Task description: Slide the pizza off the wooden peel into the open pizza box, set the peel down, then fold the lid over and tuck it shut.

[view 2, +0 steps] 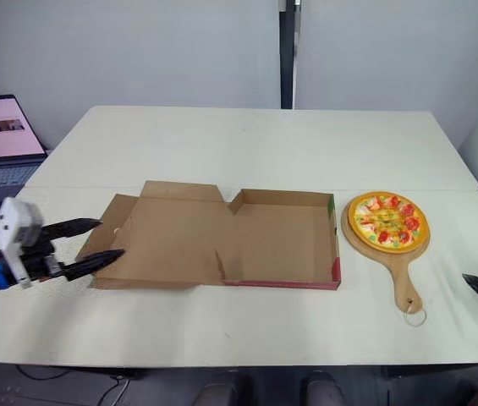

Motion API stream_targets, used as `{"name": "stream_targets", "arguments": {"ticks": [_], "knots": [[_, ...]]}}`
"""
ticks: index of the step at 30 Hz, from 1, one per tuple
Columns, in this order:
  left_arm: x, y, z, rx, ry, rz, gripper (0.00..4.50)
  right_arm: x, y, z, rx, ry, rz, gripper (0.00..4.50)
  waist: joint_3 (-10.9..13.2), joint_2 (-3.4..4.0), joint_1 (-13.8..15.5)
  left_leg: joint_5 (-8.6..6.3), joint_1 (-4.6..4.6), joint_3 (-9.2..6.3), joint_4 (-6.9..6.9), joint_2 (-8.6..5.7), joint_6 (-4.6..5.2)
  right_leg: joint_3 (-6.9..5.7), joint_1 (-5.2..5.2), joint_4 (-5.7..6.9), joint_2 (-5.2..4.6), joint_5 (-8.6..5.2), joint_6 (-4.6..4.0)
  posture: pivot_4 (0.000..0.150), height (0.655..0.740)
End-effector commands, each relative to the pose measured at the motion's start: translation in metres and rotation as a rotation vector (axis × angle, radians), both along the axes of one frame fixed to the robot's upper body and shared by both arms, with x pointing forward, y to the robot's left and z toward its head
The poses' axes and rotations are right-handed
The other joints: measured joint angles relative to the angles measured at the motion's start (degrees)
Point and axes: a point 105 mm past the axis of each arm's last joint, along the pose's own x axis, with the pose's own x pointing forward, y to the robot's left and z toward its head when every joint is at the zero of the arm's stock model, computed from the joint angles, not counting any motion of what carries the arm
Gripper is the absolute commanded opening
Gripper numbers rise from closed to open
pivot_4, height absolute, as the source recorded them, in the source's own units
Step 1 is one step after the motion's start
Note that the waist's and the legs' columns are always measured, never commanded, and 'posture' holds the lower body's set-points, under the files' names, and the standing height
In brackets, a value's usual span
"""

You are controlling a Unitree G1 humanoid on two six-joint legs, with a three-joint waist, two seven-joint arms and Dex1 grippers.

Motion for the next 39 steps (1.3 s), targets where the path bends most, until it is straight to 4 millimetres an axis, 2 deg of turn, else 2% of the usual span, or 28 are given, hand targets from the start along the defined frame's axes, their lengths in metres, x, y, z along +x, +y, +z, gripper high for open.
{"name": "stream_targets", "arguments": {"ticks": [1, 3, 8, 11, 14, 16, 23, 34, 37, 39], "knots": [[-0.002, -0.042, 0.021, 0.036, -0.027, -0.197, 4.5, -0.006, 0.024, 0.013, -0.001, -0.001, 0.065, 4.46, 0.0, 0.01, 0.0, 0.0, 0.0, 0.0, 0.01, 0.0, 0.0, 0.0, 0.0, 0.02, 0.01, 0.0, 0.0, 0.15, 0.7318], [-0.003, -0.066, 0.03, 0.021, -0.035, -0.3, 4.5, -0.008, 0.04, 0.013, 0.011, 0.013, 0.079, 4.46, 0.0, 0.01, -0.1, 0.01, 0.0, -0.02, 0.05, 0.0, 0.0, -0.01, 0.02, 0.06, 0.04, 0.0, 0.0, 0.15, 0.7318], [-0.012, -0.108, 0.045, -0.01, -0.025, -0.508, 4.5, -0.006, 0.076, 0.007, 0.007, 0.037, 0.061, 4.46, 0.0, 0.02, -0.2, 0.01, 0.07, 0.04, 0.13, 0.0, 0.01, 0.06, 0.09, 0.08, 0.09, 0.03, 0.07, 0.15, 0.7318], [-0.02, -0.125, 0.048, -0.006, 0.0, -0.61, 4.5, 0.001, 0.083, 0.004, 0.013, 0.044, -0.055, 4.46, 0.0, 0.0, -0.1, 0.01, 0.02, -0.03, 0.16, 0.0, 0.01, 0.0, 0.09, 0.1, 0.12, 0.03, 0.07, 0.15, 0.7318], [-0.024, -0.136, 0.052, 0.004, 0.004, -0.674, 4.5, 0.007, 0.1, -0.002, 0.038, 0.077, -0.085, 4.46, 0.0, -0.01, -0.1, 0.02, 0.02, -0.01, 0.19, -0.04, 0.01, 0.03, 0.09, 0.1, 0.12, 0.04, 0.09, 0.15, 0.7318], [-0.023, -0.14, 0.053, 0.024, -0.001, -0.689, 4.5, 0.012, 0.108, -0.006, 0.053, 0.086, -0.121, 4.46, 0.0, -0.02, -0.2, 0.02, 0.03, -0.03, 0.19, -0.04, 0.01, 0.01, 0.09, 0.09, 0.15, 0.04, 0.1, 0.15, 0.7318], [-0.025, -0.149, 0.057, 0.03, -0.02, -0.74, 4.5, 0.032, 0.116, -0.024, 0.116, 0.105, -0.248, 4.46, 0.0, -0.02, -0.2, 0.02, 0.01, -0.04, 0.18, -0.05, 0.02, 0.05, 0.07, 0.1, 0.2, 0.04, 0.1, 0.15, 0.7318], [-0.026, -0.153, 0.053, 0.023, -0.02, -0.752, 4.5, 0.06, 0.106, -0.043, 0.135, 0.129, -0.276, 4.46, 0.0, -0.02, -0.3, 0.03, 0.05, -0.02, 0.2, -0.05, 0.03, 0.07, 0.08, 0.13, 0.23, 0.05, 0.12, 0.15, 0.7318], [-0.027, -0.153, 0.052, 0.019, -0.018, -0.754, 4.5, 0.062, 0.104, -0.046, 0.137, 0.136, -0.276, 3.83, 0.0, -0.08, -0.4, 0.03, 0.08, -0.03, 0.21, -0.04, 0.03, 0.07, 0.12, 0.13, 0.26, 0.05, 0.12, 0.15, 0.7318], [-0.027, -0.153, 0.051, 0.023, -0.019, -0.749, 4.5, 0.062, 0.103, -0.049, 0.139, 0.139, -0.281, 3.22, 0.0, -0.08, -0.4, 0.03, 0.1, -0.02, 0.23, -0.03, 0.03, 0.09, 0.15, 0.13, 0.26, 0.06, 0.14, 0.15, 0.7318]]}}
